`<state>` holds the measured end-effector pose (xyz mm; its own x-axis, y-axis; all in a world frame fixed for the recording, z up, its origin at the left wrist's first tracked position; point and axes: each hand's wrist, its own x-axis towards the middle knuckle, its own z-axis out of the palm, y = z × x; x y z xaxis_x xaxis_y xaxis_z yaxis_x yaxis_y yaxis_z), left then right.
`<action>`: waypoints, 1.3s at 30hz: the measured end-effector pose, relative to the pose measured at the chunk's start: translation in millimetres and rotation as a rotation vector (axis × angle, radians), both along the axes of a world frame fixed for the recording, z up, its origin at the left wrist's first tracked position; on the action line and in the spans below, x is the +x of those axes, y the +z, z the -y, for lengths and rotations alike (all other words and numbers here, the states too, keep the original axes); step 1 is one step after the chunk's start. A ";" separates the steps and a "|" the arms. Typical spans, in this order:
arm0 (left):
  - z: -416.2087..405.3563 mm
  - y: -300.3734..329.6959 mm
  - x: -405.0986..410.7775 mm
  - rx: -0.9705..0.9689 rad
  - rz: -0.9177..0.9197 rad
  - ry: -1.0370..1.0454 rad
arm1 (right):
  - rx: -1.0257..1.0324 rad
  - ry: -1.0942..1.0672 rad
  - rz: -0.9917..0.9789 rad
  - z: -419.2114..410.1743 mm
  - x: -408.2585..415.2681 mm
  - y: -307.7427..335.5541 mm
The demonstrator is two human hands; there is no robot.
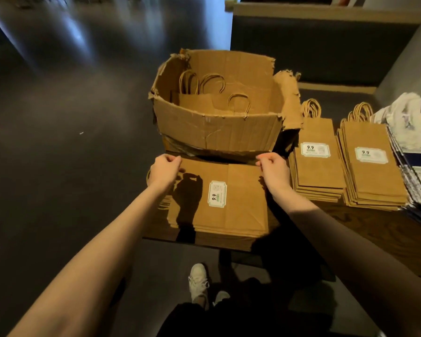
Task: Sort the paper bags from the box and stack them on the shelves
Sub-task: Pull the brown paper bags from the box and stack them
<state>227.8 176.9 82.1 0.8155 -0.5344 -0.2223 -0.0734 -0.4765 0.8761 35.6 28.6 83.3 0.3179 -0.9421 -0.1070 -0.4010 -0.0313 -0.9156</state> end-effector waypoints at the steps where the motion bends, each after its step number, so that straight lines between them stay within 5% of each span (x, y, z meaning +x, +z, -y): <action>1: 9.9 12.6 1.7 -0.044 0.008 -0.022 | -0.017 0.018 0.038 5.3 4.9 10.3; 7: 63.6 68.1 32.3 -0.183 0.151 -0.123 | -0.121 0.134 0.114 46.2 35.7 69.1; 20: 161.2 111.7 129.9 -0.337 0.251 -0.324 | -0.190 0.418 -0.159 142.6 131.4 121.4; 39: 256.5 56.8 219.2 -0.069 -0.024 -0.296 | -0.150 0.647 -0.562 272.5 242.2 8.0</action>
<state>447.0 -79.6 138.9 0.6171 -0.7626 -0.1943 -0.1791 -0.3765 0.9089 277.8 -243.9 91.3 0.7334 -0.6110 -0.2981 -0.6540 -0.5142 -0.5549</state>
